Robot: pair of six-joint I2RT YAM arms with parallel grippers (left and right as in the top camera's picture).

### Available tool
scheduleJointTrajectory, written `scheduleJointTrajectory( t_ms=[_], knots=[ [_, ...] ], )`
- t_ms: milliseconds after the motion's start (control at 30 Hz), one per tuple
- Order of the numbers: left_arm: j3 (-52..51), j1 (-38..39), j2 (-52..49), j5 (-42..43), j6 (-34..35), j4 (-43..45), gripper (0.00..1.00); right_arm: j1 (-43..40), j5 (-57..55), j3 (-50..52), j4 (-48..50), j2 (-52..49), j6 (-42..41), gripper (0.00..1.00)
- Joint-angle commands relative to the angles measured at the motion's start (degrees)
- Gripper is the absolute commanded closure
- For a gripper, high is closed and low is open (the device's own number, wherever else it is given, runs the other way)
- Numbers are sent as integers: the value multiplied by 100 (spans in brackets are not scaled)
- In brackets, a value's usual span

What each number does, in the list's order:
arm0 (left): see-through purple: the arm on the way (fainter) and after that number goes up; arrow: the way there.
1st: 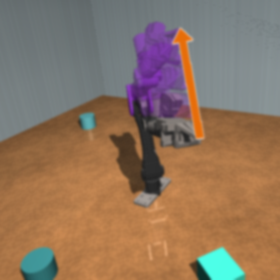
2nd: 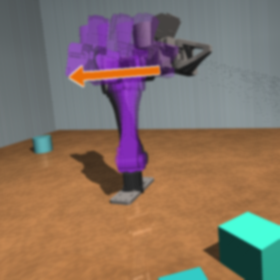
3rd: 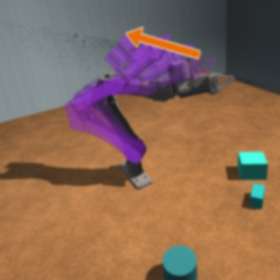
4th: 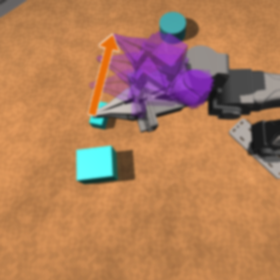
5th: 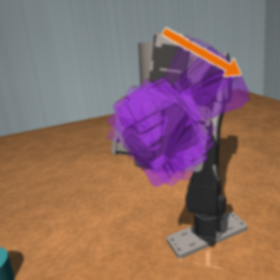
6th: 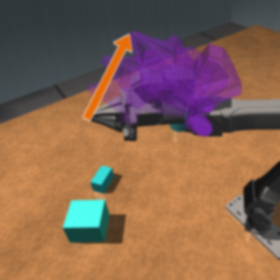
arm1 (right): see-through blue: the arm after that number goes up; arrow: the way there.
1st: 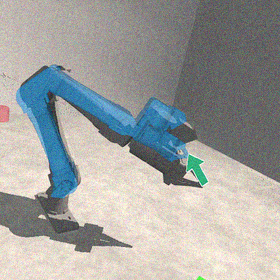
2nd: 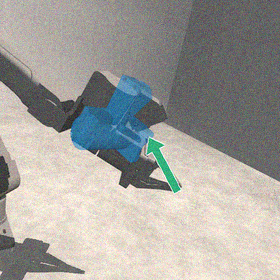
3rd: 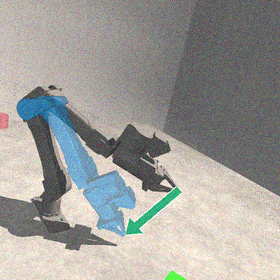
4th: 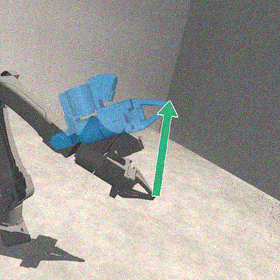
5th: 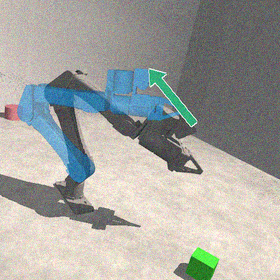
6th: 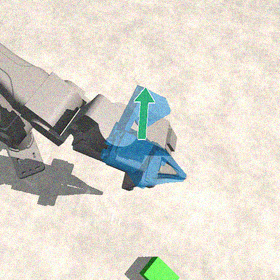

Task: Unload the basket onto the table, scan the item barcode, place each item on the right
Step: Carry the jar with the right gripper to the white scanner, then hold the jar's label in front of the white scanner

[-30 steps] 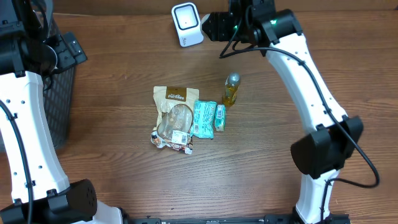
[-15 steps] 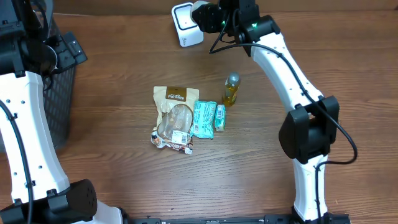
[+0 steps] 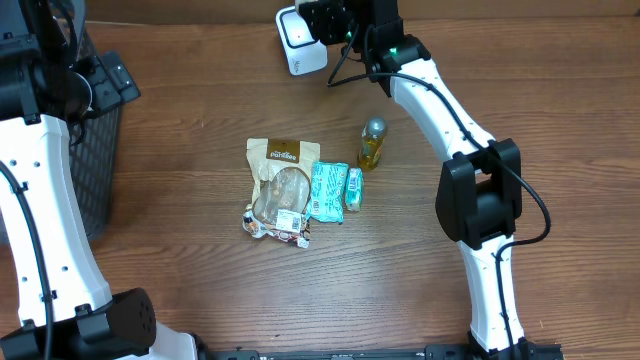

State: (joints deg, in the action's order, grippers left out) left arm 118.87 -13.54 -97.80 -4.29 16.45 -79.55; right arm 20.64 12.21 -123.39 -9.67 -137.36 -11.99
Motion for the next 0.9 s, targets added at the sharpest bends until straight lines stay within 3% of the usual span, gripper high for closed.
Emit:
scheduleJointTrajectory(
  t_ms=[0, 267, 567, 867],
  knots=[
    [44, 4, -33, 28, -17, 7, 0, 61, 11, -72, 374, -179, 4, 67],
    [44, 4, -33, 28, -17, 7, 1, 142, -251, -72, 1241, -682, 4, 73],
    [44, 4, -33, 28, -17, 7, 0, 146, -282, -72, 2065, -1093, 4, 73],
    [44, 4, -33, 28, -17, 7, 1, 146, -369, -72, 2168, -1215, 4, 75]
  ],
)
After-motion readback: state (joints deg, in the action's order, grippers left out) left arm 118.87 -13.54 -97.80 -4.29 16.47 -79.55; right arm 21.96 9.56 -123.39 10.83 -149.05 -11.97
